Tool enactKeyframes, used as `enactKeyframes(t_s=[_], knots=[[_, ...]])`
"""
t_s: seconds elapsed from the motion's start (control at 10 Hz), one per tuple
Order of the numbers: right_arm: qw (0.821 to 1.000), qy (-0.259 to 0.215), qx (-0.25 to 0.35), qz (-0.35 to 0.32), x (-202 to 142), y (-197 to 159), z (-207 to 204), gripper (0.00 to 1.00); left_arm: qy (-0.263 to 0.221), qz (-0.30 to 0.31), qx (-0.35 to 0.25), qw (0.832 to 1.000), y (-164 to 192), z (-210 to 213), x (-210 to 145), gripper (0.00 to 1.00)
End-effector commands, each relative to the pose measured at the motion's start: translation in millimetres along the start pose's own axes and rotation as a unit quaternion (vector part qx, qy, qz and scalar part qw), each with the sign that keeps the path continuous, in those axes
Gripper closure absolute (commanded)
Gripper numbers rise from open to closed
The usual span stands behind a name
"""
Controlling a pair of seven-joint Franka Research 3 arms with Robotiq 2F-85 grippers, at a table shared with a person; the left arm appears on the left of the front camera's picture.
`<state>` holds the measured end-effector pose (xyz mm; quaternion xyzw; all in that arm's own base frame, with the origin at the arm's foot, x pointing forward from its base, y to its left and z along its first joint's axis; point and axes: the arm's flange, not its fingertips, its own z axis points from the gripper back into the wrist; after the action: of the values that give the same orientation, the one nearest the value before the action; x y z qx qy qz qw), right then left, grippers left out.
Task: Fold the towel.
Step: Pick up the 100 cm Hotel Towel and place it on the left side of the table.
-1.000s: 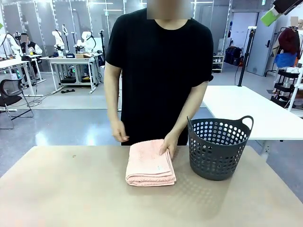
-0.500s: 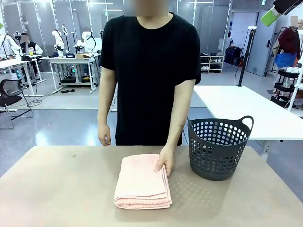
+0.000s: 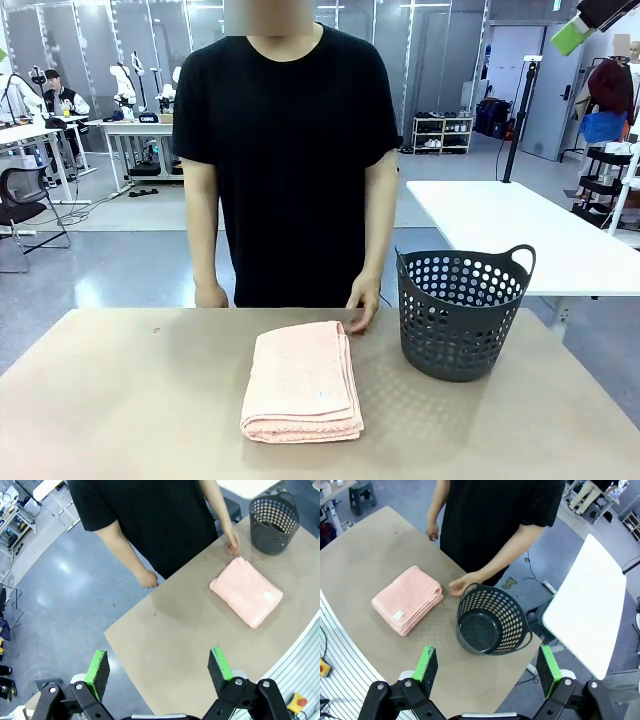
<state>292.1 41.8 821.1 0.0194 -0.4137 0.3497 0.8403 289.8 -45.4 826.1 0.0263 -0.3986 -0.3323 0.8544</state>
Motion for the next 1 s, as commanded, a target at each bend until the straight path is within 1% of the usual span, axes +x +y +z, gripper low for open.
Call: enactKeyframes(t_s=[0.0, 0.9], knots=[[1.0, 0.0, -0.002, -0.006, -1.0, -0.3, 0.5, 0.0, 0.0, 0.002, 0.004, 1.0, 0.2, 1.9, -1.0, 0.0], [1.0, 0.0, -0.002, -0.006, -1.0, -0.3, 0.5, 0.0, 0.0, 0.002, 0.004, 1.0, 0.2, 1.9, -1.0, 0.0]])
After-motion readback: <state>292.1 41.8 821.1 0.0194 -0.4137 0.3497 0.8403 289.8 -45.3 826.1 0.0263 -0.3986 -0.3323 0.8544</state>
